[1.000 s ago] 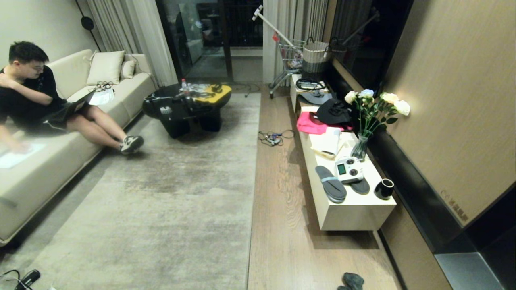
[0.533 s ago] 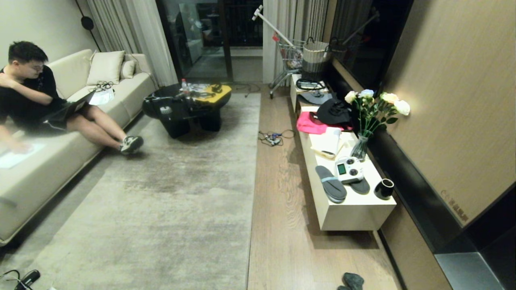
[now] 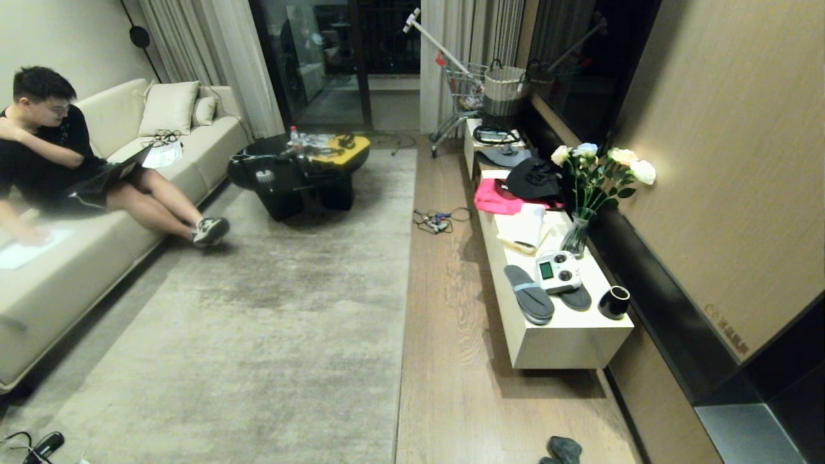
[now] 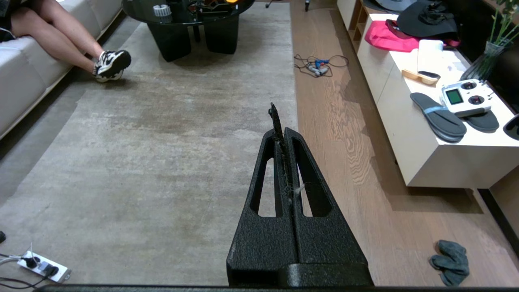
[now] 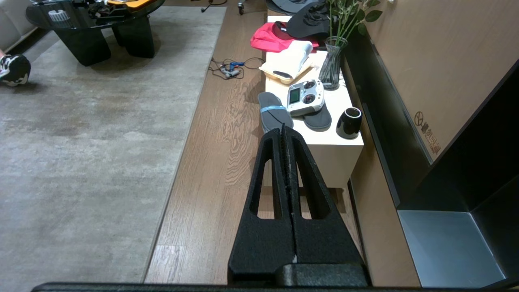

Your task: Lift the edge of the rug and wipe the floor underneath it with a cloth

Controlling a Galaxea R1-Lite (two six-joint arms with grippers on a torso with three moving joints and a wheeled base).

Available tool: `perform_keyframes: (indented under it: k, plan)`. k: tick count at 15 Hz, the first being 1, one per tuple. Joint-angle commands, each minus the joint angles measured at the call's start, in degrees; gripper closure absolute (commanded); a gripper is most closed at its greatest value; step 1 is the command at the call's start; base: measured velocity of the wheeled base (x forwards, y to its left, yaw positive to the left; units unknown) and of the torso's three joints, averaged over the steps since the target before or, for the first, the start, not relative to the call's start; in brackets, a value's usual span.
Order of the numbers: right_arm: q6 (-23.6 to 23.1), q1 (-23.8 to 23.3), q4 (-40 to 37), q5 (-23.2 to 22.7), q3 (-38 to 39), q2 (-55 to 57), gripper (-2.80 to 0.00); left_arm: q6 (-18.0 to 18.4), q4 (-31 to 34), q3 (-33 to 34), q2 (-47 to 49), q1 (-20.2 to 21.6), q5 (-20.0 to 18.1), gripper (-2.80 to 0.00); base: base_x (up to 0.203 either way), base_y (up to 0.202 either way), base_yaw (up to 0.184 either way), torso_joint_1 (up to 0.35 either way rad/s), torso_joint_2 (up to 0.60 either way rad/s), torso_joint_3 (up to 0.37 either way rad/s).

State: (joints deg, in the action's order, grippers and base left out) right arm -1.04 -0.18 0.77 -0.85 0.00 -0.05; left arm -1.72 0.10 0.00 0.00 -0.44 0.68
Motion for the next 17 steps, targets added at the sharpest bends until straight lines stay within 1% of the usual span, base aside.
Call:
perform_keyframes:
  k: [1, 17]
  plan:
    - [-0.02, 0.09, 0.02, -0.03, 0.00, 0.05, 0.00, -0.03, -0.01, 0.00, 0.00, 0.00, 0.02, 0.00, 0.000, 0.000, 0.000, 0.000, 0.00, 0.000]
    - [0.33, 0.01, 0.02, 0.06, 0.00, 0.05, 0.00, -0.03, -0.01, 0.00, 0.00, 0.00, 0.02, 0.00, 0.000, 0.000, 0.000, 0.000, 0.00, 0.000]
